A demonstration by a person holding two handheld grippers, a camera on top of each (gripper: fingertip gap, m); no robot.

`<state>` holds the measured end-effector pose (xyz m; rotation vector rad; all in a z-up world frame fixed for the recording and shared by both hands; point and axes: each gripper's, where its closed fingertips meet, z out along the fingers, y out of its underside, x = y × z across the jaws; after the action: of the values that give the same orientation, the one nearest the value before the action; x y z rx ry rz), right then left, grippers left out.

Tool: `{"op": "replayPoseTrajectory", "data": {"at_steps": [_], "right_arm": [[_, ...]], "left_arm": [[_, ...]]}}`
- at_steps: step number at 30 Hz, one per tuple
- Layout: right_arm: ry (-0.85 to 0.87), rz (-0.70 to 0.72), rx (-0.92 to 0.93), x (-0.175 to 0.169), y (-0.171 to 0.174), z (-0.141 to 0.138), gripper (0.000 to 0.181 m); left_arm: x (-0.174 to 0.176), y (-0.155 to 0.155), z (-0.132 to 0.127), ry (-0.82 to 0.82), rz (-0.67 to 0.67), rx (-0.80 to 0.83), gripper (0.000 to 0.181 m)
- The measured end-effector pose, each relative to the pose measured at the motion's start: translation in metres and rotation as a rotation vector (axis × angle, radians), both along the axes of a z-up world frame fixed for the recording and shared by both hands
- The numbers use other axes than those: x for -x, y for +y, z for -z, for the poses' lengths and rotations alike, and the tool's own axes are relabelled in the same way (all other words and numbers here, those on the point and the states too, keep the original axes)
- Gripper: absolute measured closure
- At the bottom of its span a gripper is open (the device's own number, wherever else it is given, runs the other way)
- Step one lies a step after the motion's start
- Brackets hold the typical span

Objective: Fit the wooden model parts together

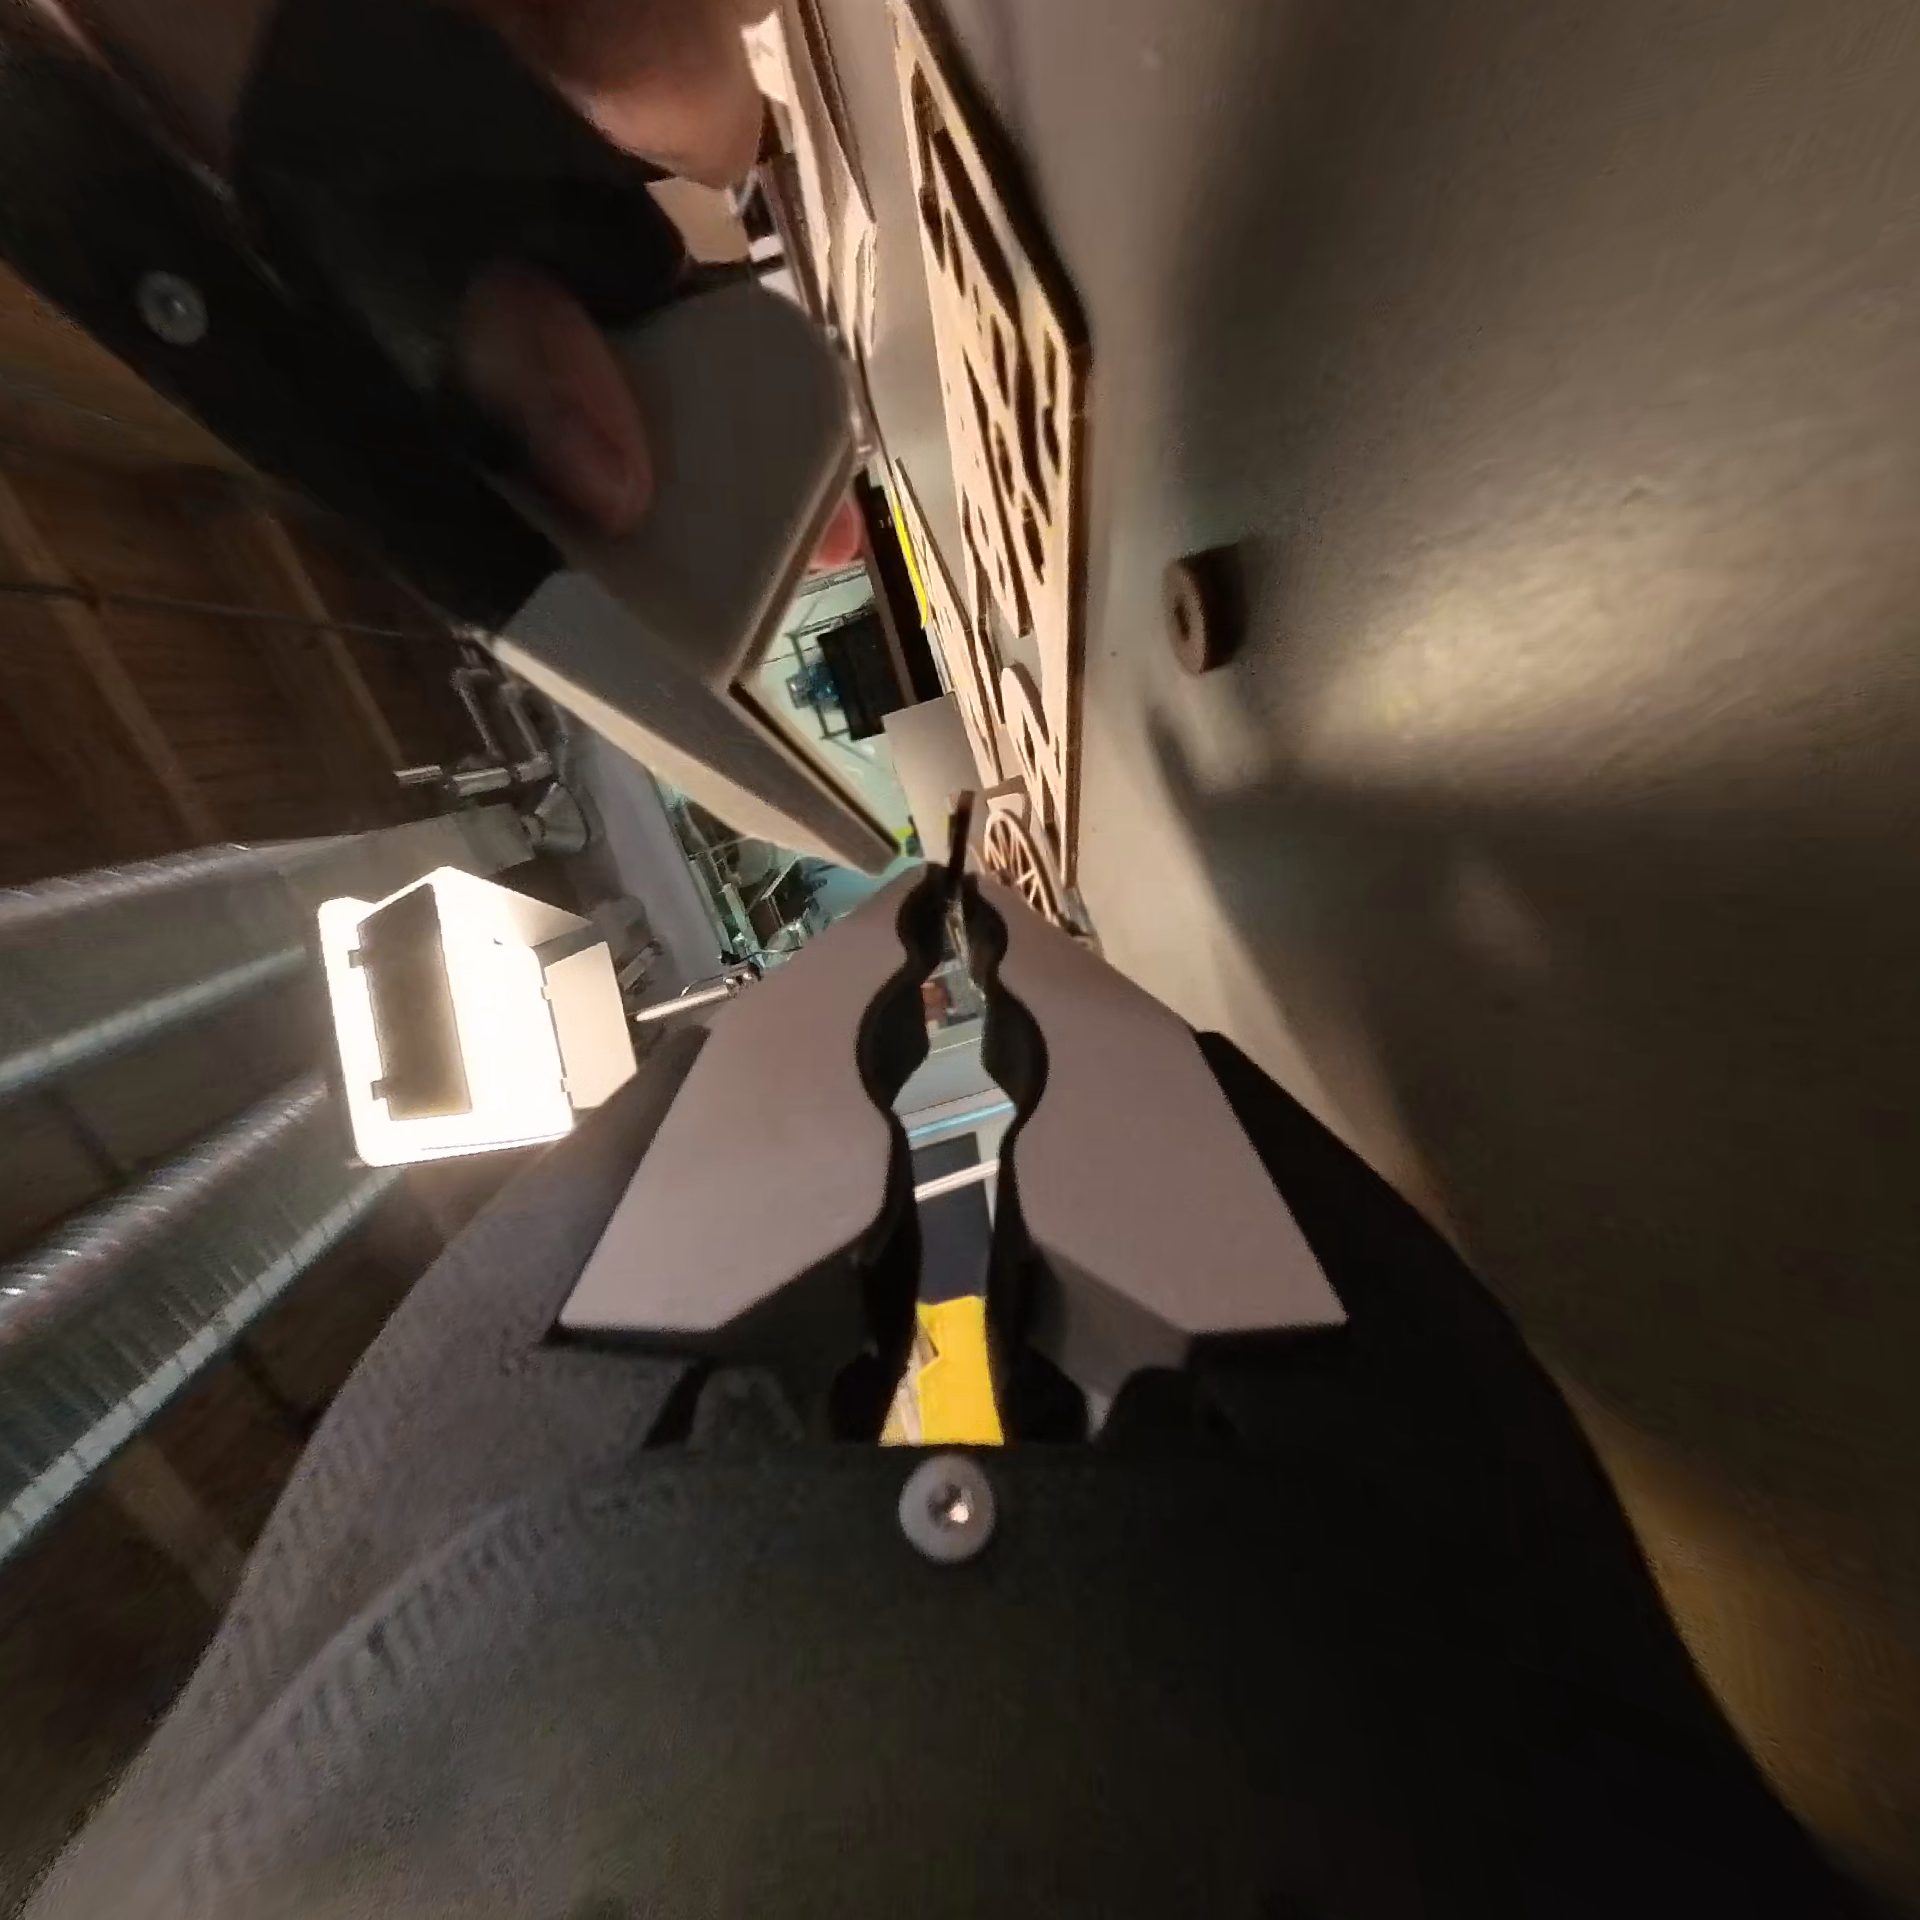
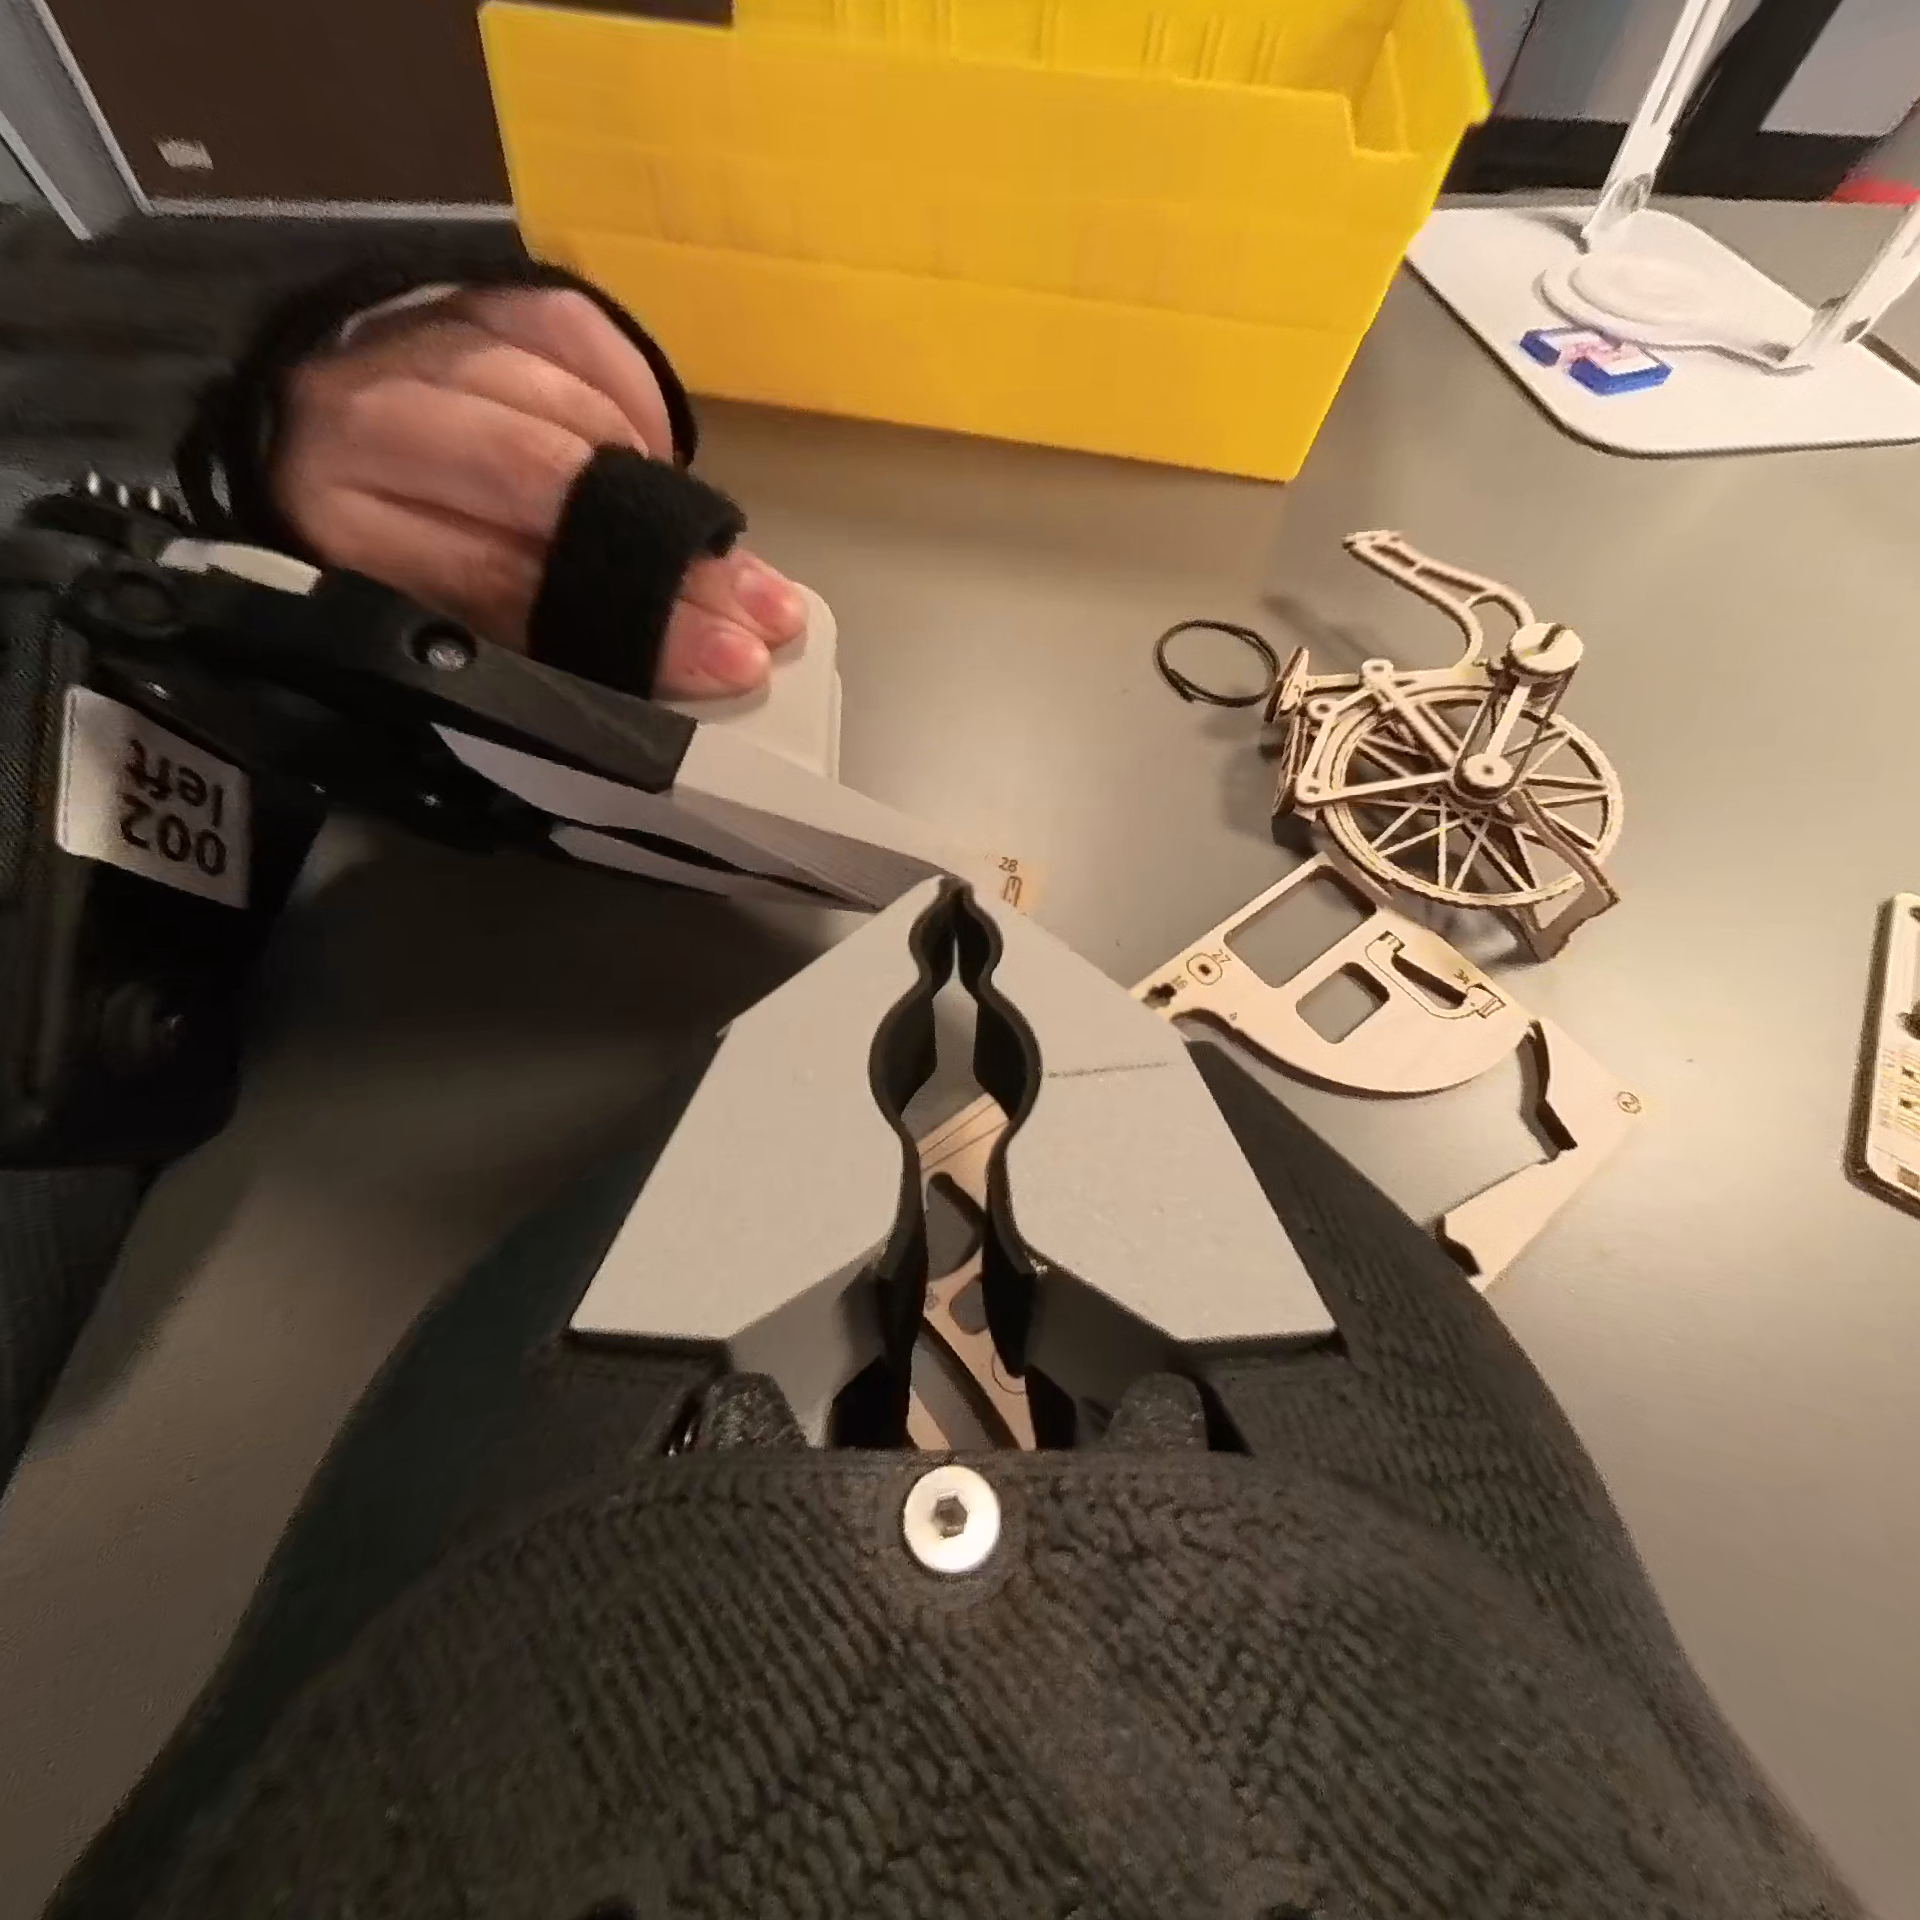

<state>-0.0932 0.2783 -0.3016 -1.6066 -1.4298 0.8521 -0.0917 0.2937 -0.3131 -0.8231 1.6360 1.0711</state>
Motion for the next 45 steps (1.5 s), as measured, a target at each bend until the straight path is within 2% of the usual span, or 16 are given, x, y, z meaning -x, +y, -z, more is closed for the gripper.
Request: {"op": "replayPoseTrajectory", "data": {"at_steps": [5, 6, 8, 12, 16, 30, 45], "right_arm": [[0.000, -0.005, -0.062, -0.003, 0.004, 0.000, 0.181], [0.002, -0.019, -0.089, -0.003, 0.004, -0.001, 0.173], [-0.004, -0.035, -0.204, -0.003, 0.004, -0.002, 0.164], [-0.017, -0.037, -0.474, -0.003, 0.006, -0.009, 0.169], [-0.025, -0.037, -0.663, -0.002, 0.005, -0.017, 0.173], [-0.081, -0.086, -0.754, -0.003, -0.001, -0.012, 0.173], [-0.105, -0.109, -0.741, -0.001, -0.003, -0.005, 0.167]], "left_arm": [[0.002, 0.002, 0.001, -0.030, -0.015, 0.024, 0.179], [0.003, 0.003, 0.002, -0.050, -0.020, 0.043, 0.179], [0.003, 0.003, 0.001, -0.146, -0.032, 0.110, 0.179], [0.000, -0.001, -0.007, -0.395, -0.015, 0.262, 0.180], [-0.003, -0.005, -0.012, -0.543, 0.025, 0.382, 0.179], [0.000, -0.005, -0.017, -0.736, 0.039, 0.540, 0.179], [-0.004, -0.008, -0.013, -0.703, 0.047, 0.547, 0.179]]}}
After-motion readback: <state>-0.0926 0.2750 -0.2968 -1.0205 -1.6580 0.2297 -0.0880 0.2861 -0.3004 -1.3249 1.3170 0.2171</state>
